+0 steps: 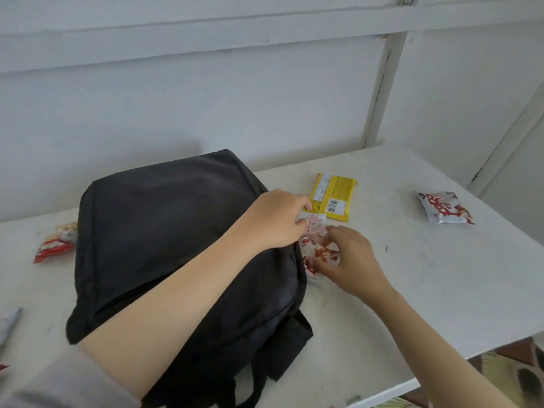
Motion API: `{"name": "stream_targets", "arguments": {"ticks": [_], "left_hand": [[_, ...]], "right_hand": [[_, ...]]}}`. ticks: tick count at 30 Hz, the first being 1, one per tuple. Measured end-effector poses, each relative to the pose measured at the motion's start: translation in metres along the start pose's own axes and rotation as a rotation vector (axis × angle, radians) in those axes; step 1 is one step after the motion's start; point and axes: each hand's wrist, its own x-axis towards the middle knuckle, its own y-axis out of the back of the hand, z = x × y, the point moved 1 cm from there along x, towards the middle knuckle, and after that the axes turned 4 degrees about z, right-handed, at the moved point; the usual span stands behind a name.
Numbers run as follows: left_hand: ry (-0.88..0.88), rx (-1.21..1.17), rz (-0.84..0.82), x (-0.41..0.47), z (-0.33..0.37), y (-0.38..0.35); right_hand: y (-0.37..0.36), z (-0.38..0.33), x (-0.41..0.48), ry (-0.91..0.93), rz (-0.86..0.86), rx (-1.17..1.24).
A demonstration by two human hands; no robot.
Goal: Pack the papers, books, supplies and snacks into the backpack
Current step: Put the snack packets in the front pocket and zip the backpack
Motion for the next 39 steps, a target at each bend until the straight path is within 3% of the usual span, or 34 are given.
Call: {"name": "stream_targets", "arguments": {"ticks": [7, 12, 16, 23, 26, 33, 39], "left_hand": [[0.078, 0.192, -0.338, 0.054, 0.006, -0.032], [0.064, 0.151, -0.429, 0.059, 0.016, -0.05], [0.062, 0.16, -0.224, 0.06, 0.016, -0.058], [0.319, -0.514, 0.29, 0.054, 0.019, -0.042], [0.406, -0.657, 0.486, 0.043, 0.031, -0.01], [0.344, -0.526, 0.559, -0.057, 0.058, 0.04], [0.513, -0.214, 0.564, -0.144, 0.055, 0.037]], "right_hand": [[0.029, 0.028, -0.018, -0.191, 0.019, 0.37], [0.058, 0.057, -0.014, -0.271, 0.12, 0.526], [0.07, 0.07, -0.004, -0.344, 0.178, 0.71], [0.073, 0.067, 0.016, -0.453, 0.215, 0.99], [0.078, 0.061, 0.022, -0.444, 0.187, 1.084], [0.08, 0.036, 0.027, -0.341, 0.048, 1.214], [0.07, -0.008, 0.03, -0.261, -0.084, 1.304]]}}
